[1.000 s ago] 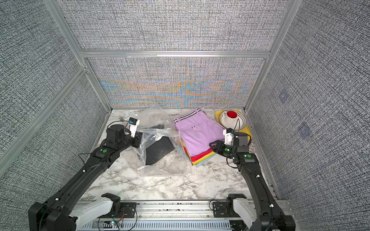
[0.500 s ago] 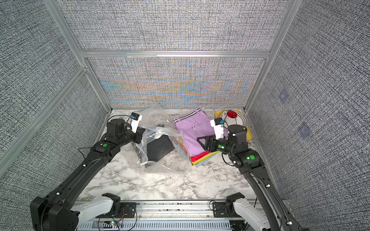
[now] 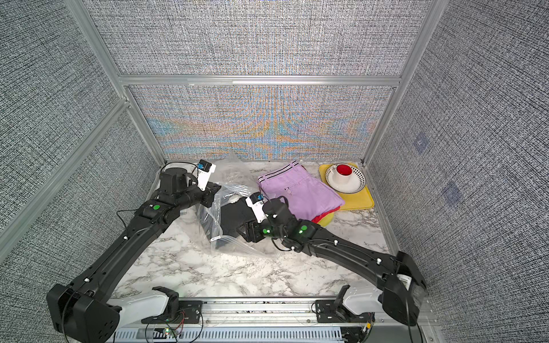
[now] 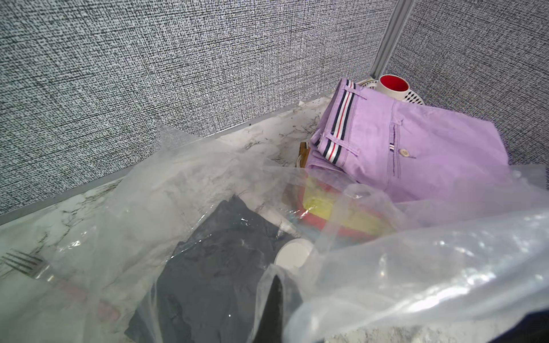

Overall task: Take the trousers out of the vacuum bag
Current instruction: Take out the trousers from the vacuum bag.

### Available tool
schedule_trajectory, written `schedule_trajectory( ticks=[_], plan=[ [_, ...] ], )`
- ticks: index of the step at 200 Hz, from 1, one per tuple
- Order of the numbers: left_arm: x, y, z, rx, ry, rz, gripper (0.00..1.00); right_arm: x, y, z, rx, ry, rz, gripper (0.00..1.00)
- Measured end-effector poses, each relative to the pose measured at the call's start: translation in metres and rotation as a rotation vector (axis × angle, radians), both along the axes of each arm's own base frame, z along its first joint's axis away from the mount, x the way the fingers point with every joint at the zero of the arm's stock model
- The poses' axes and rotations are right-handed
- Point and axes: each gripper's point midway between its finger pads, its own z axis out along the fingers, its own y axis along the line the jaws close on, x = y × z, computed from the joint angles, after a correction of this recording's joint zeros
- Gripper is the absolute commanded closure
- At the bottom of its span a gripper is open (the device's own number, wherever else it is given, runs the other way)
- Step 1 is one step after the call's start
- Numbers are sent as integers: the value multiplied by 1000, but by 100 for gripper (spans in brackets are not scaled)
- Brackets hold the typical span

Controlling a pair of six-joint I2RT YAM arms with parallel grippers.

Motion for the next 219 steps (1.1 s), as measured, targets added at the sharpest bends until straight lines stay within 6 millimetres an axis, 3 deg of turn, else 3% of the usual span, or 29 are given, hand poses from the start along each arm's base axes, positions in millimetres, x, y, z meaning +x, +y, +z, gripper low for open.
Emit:
schedule_trajectory(
  ticks=[30, 49, 105, 141, 219],
  plan=[
    [-4, -4, 6, -14, -7, -15, 100, 20, -7, -40, -28, 57, -168, 35],
    [-6, -7, 4, -17, -3, -27, 100, 27, -8, -55, -30, 81, -230, 35],
    [-1, -21, -11, -33, 39, -46, 100, 39, 22, -94, -19, 189, -291, 33],
    [-3, -31, -9, -47, 28, -67, 100, 55, 24, -130, 15, 337, -379, 33],
    [-7, -32, -15, -47, 15, -72, 100, 64, 42, -165, 124, 561, -423, 33]
  ],
)
